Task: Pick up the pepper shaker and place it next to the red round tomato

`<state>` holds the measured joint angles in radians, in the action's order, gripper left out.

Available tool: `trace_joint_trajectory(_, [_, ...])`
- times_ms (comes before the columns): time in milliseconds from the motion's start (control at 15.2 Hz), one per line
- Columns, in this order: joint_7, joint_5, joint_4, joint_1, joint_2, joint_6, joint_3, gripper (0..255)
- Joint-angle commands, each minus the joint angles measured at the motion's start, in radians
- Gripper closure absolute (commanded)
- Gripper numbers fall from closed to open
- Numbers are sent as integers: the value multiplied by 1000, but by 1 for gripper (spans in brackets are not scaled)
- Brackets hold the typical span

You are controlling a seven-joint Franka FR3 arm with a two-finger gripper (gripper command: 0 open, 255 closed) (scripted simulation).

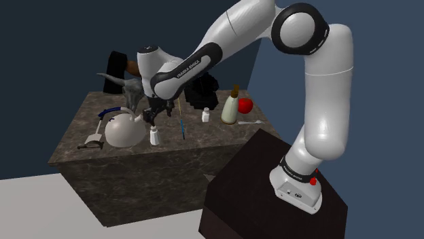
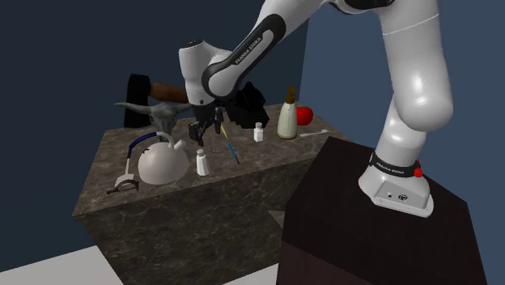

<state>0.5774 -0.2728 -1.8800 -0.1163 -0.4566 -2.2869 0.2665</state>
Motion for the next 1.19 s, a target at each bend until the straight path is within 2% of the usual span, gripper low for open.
trace_joint_trajectory(0, [21,-23,84,-23,-84,6,-13,0])
trace_joint_trajectory(198, [43,-45,221,-59,-210,24,-32,0])
trace_joint_trajectory(264, [44,-47,235,-63,-222,27,-34,0])
trace_joint_trajectory(726, [56,-67,238,-68,-289,-37,-51,0])
trace_joint_trajectory(1122, [56,-67,238,-68,-289,-37,-51,0])
